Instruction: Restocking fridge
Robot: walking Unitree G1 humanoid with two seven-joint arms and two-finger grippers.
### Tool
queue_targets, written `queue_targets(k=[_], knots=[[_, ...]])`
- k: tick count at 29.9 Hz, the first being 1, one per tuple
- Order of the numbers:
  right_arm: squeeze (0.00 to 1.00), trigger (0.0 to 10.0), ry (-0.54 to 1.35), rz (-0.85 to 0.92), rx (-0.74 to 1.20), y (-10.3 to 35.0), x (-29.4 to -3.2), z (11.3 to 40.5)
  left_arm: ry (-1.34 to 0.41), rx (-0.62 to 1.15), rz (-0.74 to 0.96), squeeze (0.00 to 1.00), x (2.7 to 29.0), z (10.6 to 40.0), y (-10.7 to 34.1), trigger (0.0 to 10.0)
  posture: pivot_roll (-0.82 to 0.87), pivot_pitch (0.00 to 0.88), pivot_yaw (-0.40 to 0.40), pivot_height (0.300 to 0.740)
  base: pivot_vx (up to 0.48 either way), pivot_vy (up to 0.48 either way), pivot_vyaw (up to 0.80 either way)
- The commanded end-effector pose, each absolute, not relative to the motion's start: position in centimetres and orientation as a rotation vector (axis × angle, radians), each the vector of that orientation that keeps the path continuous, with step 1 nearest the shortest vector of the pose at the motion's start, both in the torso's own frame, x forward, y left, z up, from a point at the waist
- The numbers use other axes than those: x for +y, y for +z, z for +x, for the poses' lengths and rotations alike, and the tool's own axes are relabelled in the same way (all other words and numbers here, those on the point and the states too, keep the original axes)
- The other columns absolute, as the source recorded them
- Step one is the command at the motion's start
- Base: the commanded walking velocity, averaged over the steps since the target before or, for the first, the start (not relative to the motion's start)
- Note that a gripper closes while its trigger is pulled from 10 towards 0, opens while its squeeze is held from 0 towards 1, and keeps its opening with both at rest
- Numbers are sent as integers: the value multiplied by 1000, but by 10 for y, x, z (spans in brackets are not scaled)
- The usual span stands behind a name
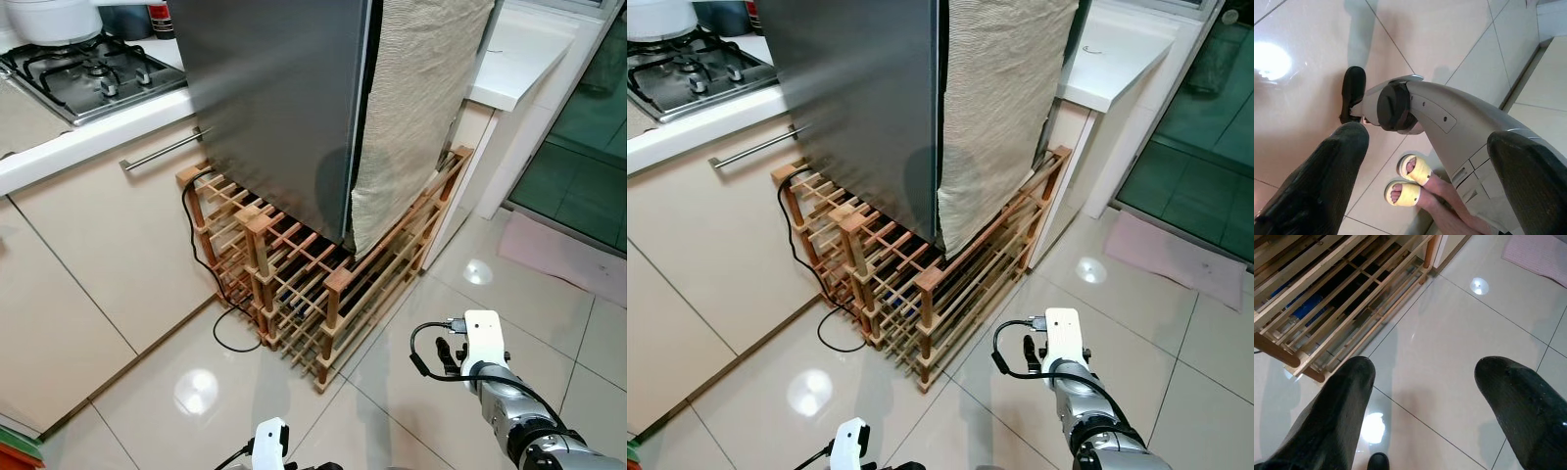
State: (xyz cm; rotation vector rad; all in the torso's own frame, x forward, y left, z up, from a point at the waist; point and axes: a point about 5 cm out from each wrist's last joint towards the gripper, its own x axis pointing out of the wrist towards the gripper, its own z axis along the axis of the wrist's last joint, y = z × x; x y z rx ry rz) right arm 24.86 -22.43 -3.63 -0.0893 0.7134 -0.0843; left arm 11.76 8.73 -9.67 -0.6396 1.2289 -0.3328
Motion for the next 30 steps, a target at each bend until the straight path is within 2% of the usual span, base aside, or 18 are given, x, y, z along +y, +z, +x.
queue_targets(k=[1, 30], knots=[[0, 10000, -98, -92, 711, -35, -229, 248, -221, 552, 75, 0, 119, 295, -3, 10000, -77, 0, -2, 727, 0, 0, 0], [0, 10000, -98, -92, 711, -35, -229, 248, -221, 552, 75, 0, 119, 295, -3, 10000, -77, 0, -2, 727, 0, 0, 0]])
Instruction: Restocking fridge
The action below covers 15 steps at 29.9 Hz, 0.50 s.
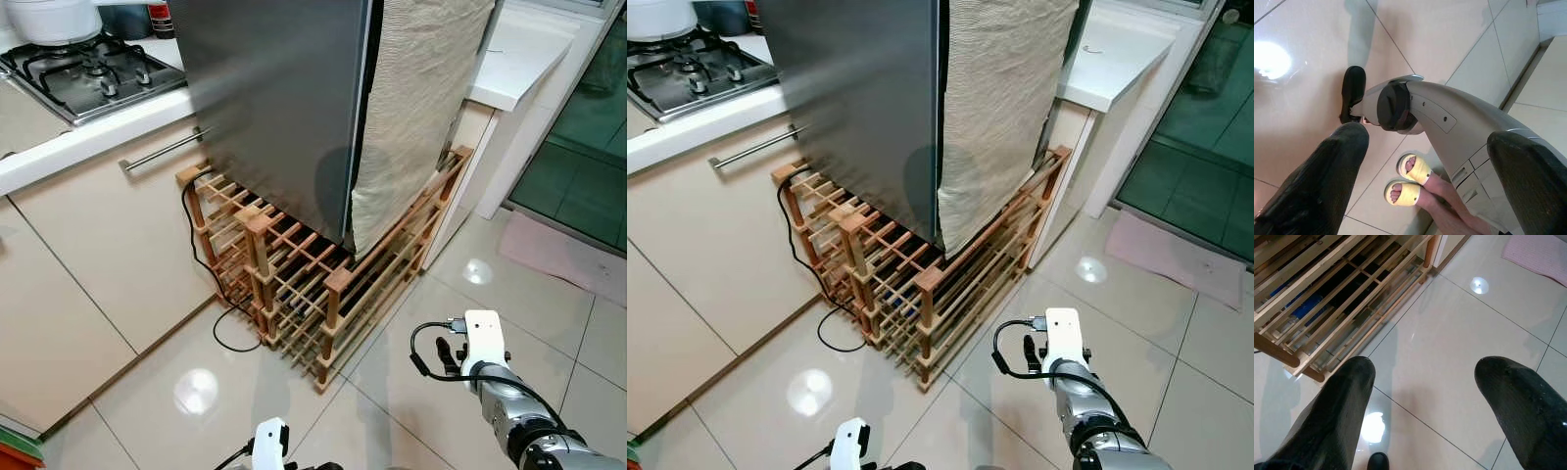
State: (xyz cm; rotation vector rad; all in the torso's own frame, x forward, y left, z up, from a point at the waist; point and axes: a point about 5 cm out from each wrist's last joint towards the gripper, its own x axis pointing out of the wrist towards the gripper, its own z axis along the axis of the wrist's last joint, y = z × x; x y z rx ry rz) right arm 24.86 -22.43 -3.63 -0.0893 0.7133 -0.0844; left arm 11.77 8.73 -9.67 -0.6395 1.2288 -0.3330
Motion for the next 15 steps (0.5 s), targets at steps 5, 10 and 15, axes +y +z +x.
queue_targets(k=[5, 10, 15], knots=[[0, 10000, -98, -92, 711, -35, -229, 248, -221, 552, 75, 0, 119, 295, -3, 10000, -77, 0, -2, 727, 0, 0, 0], [0, 10000, -98, -92, 711, -35, -229, 248, -221, 552, 75, 0, 119, 295, -3, 10000, -77, 0, -2, 727, 0, 0, 0], [0, 10000, -98, -92, 711, -35, -229, 248, -221, 552, 75, 0, 119, 295, -3, 10000, -77, 0, -2, 727, 0, 0, 0]])
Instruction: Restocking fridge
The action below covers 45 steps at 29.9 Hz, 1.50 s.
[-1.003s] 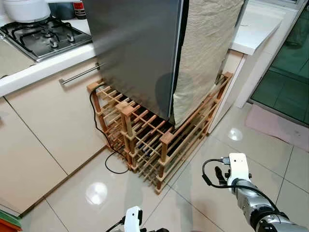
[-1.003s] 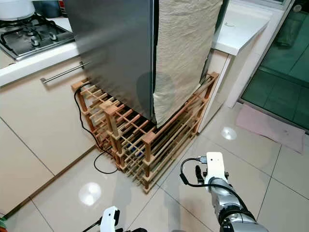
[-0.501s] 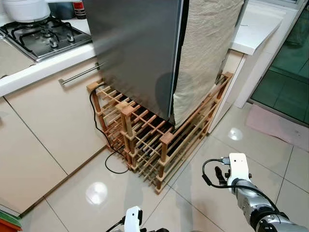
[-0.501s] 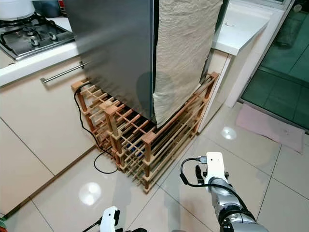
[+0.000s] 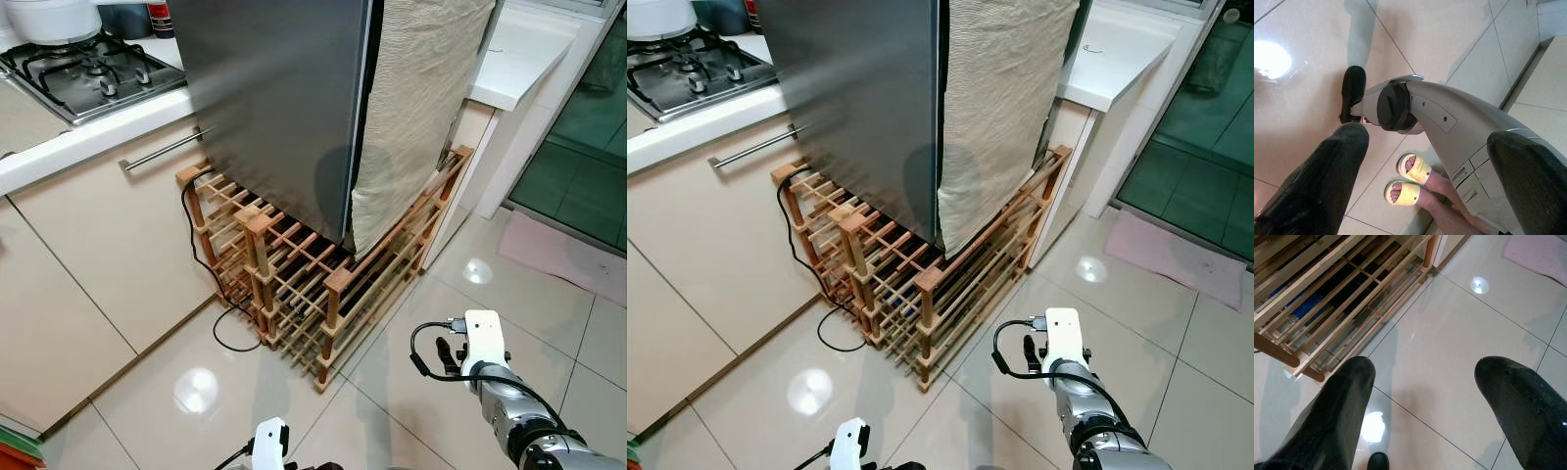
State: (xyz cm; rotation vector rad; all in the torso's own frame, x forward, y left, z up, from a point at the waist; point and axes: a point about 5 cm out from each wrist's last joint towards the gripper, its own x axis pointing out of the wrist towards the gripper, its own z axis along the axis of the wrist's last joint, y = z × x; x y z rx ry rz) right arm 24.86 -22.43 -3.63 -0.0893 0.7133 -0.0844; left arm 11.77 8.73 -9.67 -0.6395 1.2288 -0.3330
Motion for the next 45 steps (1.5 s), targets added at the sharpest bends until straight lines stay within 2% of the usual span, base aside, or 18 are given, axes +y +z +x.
queue_targets(k=[1, 5, 6, 7, 8, 9, 13, 18, 26, 32, 45], knots=[[0, 10000, -98, -92, 711, -35, -229, 248, -221, 552, 75, 0, 119, 295, -3, 10000, -77, 0, -2, 727, 0, 0, 0], [0, 10000, -98, -92, 711, -35, -229, 248, -221, 552, 75, 0, 119, 295, -3, 10000, -77, 0, -2, 727, 0, 0, 0], [0, 10000, -89, -101, 717, -37, -227, 247, -208, 611, 77, 0, 122, 289, -11, 10000, -77, 0, 0, 727, 0, 0, 0], [0, 10000, -86, -13, 798, -42, -211, 249, -97, 816, -48, 0, 141, 261, -40, 10000, -43, 0, 0, 727, 0, 0, 0], [0, 10000, -86, -13, 798, -42, -211, 249, -97, 816, -48, 0, 141, 261, -40, 10000, -43, 0, 0, 727, 0, 0, 0], [0, 10000, -74, 96, 905, -48, -190, 248, 37, 1037, -211, 0, 158, 222, -68, 10000, -49, 0, 0, 727, 0, 0, 0], [0, 10000, -76, 109, 942, -53, -188, 241, 64, 1092, -201, 0, 163, 210, -74, 10000, -45, 0, 0, 727, 0, 0, 0], [0, 10000, -74, 85, 977, -60, -188, 230, 76, 1092, -174, 0, 170, 212, -72, 10000, -17, 0, 0, 727, 0, 0, 0], [0, 10000, -52, 60, 951, -61, -174, 232, 101, 994, -198, 0, 168, 235, -58, 10000, -15, 0, 0, 727, 0, 0, 0], [0, 10000, 42, 24, 990, -65, -160, 226, 88, 923, -160, 0, 166, 254, -46, 10000, -3, 0, 0, 727, 0, 0, 0], [0, 10000, 49, 5, 951, -63, -154, 231, 38, 911, -63, 0, 166, 262, -39, 10000, 17, 0, -24, 727, 0, 0, 0]])
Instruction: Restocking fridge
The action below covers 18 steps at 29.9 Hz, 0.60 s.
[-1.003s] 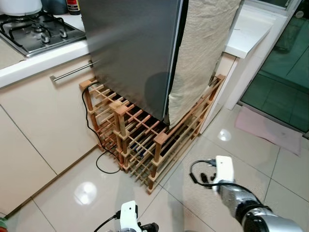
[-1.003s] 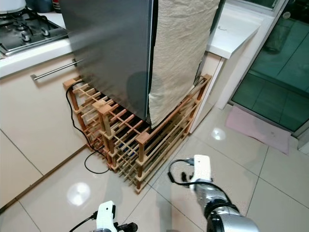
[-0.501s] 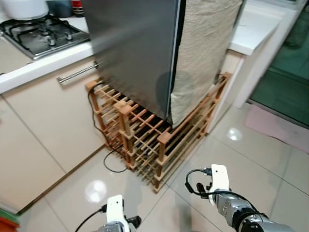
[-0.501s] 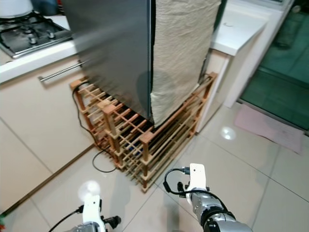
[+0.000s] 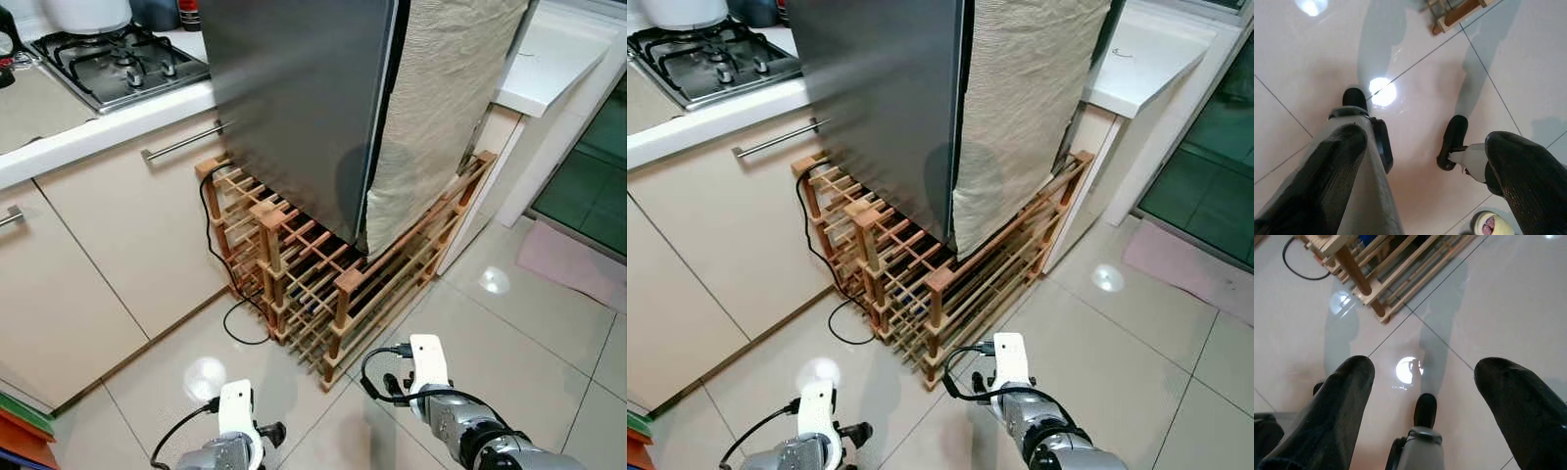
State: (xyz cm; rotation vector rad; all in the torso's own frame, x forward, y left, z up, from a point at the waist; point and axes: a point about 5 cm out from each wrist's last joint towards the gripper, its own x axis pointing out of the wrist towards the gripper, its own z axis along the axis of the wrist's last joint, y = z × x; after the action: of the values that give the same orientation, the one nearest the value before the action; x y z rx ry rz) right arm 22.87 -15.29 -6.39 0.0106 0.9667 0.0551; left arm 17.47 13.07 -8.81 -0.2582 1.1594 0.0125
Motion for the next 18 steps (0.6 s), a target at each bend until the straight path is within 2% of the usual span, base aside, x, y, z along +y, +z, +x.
queue_targets(k=[1, 6, 18], knots=[[0, 10000, 48, 6, 949, -63, -155, 231, 30, 918, -59, 0, 165, 261, -41, 10000, 20, 0, -23, 727, 0, 0, 0], [0, 10000, 90, 1, 985, -66, -147, 226, -95, 1050, 8, 0, 149, 243, -54, 10000, -3, 0, 1, 727, 0, 0, 0], [0, 10000, 68, -4, 964, -62, -152, 232, -18, 1002, -2, 0, 161, 247, -51, 10000, 12, 0, -13, 727, 0, 0, 0]])
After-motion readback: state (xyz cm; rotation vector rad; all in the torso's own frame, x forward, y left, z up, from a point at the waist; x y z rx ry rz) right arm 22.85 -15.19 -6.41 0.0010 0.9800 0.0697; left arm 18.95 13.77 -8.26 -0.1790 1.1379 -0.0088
